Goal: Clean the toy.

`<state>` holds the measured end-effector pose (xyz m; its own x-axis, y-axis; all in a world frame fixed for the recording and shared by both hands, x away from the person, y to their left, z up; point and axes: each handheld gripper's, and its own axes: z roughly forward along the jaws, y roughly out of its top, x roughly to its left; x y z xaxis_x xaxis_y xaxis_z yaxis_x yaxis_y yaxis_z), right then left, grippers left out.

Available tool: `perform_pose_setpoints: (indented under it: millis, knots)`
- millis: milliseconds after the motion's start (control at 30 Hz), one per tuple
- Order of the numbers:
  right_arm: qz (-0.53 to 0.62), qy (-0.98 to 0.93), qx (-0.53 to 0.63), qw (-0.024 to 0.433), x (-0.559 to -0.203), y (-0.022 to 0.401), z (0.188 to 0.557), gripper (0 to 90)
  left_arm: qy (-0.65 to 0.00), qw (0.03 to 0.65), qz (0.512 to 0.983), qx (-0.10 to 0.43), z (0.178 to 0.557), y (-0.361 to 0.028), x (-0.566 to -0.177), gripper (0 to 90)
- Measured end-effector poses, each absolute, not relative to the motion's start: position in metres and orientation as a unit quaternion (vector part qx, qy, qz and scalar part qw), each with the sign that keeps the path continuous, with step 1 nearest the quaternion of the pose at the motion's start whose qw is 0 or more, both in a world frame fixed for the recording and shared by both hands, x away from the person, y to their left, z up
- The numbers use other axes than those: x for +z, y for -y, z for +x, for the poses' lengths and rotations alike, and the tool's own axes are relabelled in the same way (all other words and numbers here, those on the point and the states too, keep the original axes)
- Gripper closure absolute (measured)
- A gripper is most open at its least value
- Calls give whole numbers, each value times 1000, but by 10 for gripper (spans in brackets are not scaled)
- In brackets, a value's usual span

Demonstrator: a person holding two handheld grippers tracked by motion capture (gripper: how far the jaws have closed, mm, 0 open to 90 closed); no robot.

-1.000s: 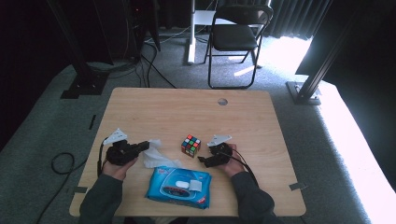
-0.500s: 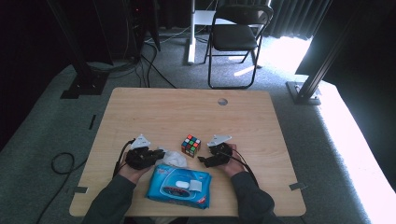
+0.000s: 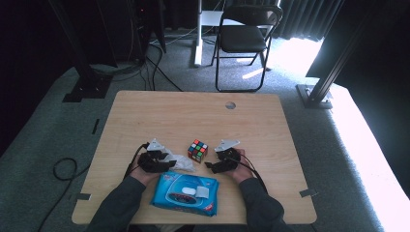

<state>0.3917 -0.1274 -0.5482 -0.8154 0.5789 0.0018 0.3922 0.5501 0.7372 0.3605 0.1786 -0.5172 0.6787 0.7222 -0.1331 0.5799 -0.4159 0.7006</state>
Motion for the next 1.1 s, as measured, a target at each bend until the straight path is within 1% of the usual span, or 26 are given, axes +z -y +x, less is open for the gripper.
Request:
perform_pose_setpoints:
  millis: [100,167,233,467,500,567,600,667,700,733,767,800,833,1100]
  knots:
    - [278,-872,384,121,-548,127,392,246,-397,374,833,93,365,-181,-520,463]
    - [278,-872,384,121,-548,127,392,246,-403,375,829,93,366,-182,-521,467]
    - [278,-872,384,121,-548,127,392,246,-407,367,830,102,368,-182,-522,480]
    - [279,-872,384,122,-548,127,392,246,-411,344,836,115,370,-179,-531,478]
    - [279,-872,384,121,-548,127,392,246,-407,335,840,131,369,-179,-533,478]
    - [279,-872,384,121,-548,127,392,246,-406,331,840,141,368,-178,-533,519]
    - [279,-872,384,122,-548,127,392,246,-402,322,843,155,367,-176,-533,546]
    - [279,-872,384,121,-548,127,392,246,-395,320,845,165,366,-174,-533,612]
    - [279,-872,384,122,-548,127,392,246,-395,320,845,166,366,-174,-533,740]
    - [279,-872,384,122,-548,127,392,246,-397,321,843,169,365,-174,-534,740]
    - [278,-872,384,122,-548,127,392,246,-397,320,843,169,366,-175,-533,832]
    - [278,-872,384,122,-548,127,392,246,-400,323,841,168,366,-176,-533,832]
    - [278,-872,384,122,-548,127,392,246,-402,326,839,166,366,-178,-533,856]
    - [279,-872,384,121,-548,127,392,246,-432,356,807,187,367,-196,-516,864]
